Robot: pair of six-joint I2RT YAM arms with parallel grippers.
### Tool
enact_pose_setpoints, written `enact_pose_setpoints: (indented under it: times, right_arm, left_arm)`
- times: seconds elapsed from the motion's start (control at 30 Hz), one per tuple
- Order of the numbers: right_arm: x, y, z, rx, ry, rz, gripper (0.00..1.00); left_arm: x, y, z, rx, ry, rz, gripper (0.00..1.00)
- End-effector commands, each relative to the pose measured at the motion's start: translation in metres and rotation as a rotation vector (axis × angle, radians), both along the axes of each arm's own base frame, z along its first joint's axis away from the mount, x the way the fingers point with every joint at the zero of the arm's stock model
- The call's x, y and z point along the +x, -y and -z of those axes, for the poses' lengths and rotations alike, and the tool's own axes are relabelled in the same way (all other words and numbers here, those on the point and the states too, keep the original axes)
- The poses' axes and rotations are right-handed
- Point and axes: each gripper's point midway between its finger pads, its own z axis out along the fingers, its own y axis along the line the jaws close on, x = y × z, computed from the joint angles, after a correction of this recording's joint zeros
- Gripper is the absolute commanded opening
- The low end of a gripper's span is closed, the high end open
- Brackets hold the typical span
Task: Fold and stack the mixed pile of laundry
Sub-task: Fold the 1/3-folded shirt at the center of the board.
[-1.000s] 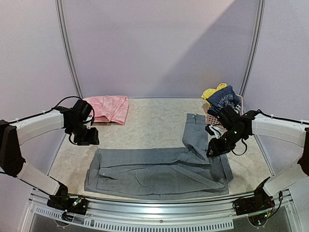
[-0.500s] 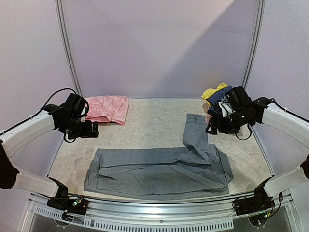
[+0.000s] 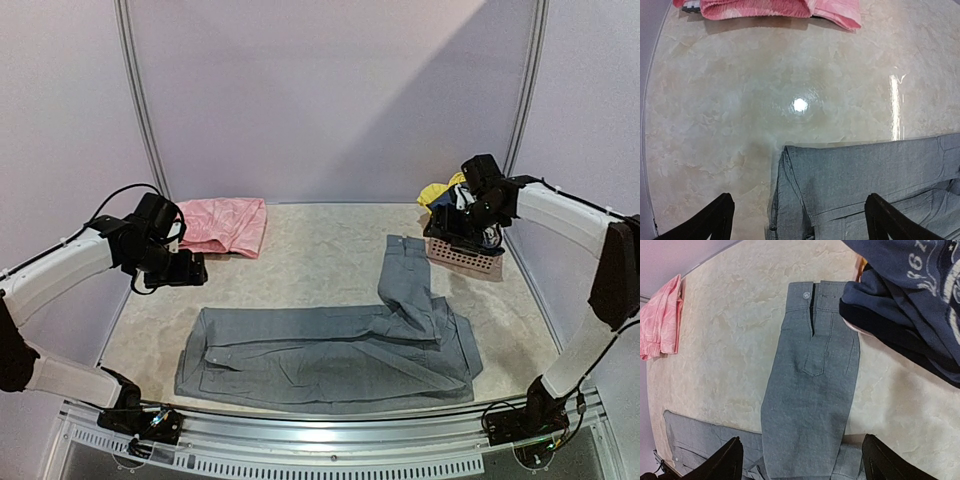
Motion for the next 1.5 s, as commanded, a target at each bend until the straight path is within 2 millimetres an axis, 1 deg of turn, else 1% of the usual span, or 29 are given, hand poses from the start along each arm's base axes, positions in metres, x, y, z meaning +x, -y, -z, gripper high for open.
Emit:
enact_pose_setpoints:
  times: [0.0, 0.1, 0.3, 0.5, 0.53, 0.7, 0.77, 0.87, 1.07, 1.17, 1.27, 1.37, 1.47]
  right_arm:
    - [0.009, -0.01, 0.026, 0.029, -0.085, -0.001, 0.82]
    - [0.012, -0.01, 0.044, 0.019, -0.117, 0.011, 0.81]
    - [0.023, 0.002, 0.081, -0.063, -0.18, 0.09, 0.77]
    - [0.042, 0.001, 0.105, -0.092, -0.212, 0.127, 0.72]
    - [0.044, 0.001, 0.111, -0.097, -0.217, 0.127, 0.7]
    - [0.052, -0.003, 0.127, -0.093, -0.227, 0.12, 0.63]
    - [0.052, -0.005, 0.135, -0.089, -0.242, 0.116, 0.59]
    - [0.053, -0.005, 0.142, -0.093, -0.25, 0.122, 0.56]
    - [0.05, 0.003, 0.159, -0.153, -0.288, 0.133, 0.53]
    - [0.046, 0.003, 0.167, -0.189, -0.313, 0.123, 0.5]
    - [0.04, -0.002, 0.181, -0.212, -0.345, 0.1, 0.43]
    - [0.033, -0.007, 0.193, -0.213, -0.37, 0.084, 0.32]
    - [0.03, -0.01, 0.199, -0.218, -0.381, 0.069, 0.21]
  left_arm:
    - [0.002, 0.014, -0.005, -0.037, 0.013, 0.045, 0.92]
    - [0.002, 0.017, -0.005, -0.047, 0.014, 0.051, 0.91]
    - [0.006, 0.023, -0.004, -0.052, 0.008, 0.064, 0.9]
    - [0.015, 0.03, -0.005, -0.048, -0.002, 0.089, 0.89]
    - [0.016, 0.031, -0.006, -0.047, -0.002, 0.093, 0.89]
    - [0.021, 0.035, -0.007, -0.045, -0.006, 0.103, 0.88]
    - [0.021, 0.036, -0.007, -0.044, -0.01, 0.106, 0.88]
    - [0.021, 0.037, -0.006, -0.043, -0.016, 0.108, 0.87]
    - [0.02, 0.037, -0.004, -0.037, -0.024, 0.112, 0.87]
    - [0.021, 0.037, -0.004, -0.036, -0.024, 0.113, 0.87]
    - [0.022, 0.038, -0.004, -0.034, -0.026, 0.116, 0.87]
    - [0.022, 0.038, -0.003, -0.034, -0.03, 0.117, 0.86]
    - [0.022, 0.038, -0.003, -0.032, -0.029, 0.116, 0.86]
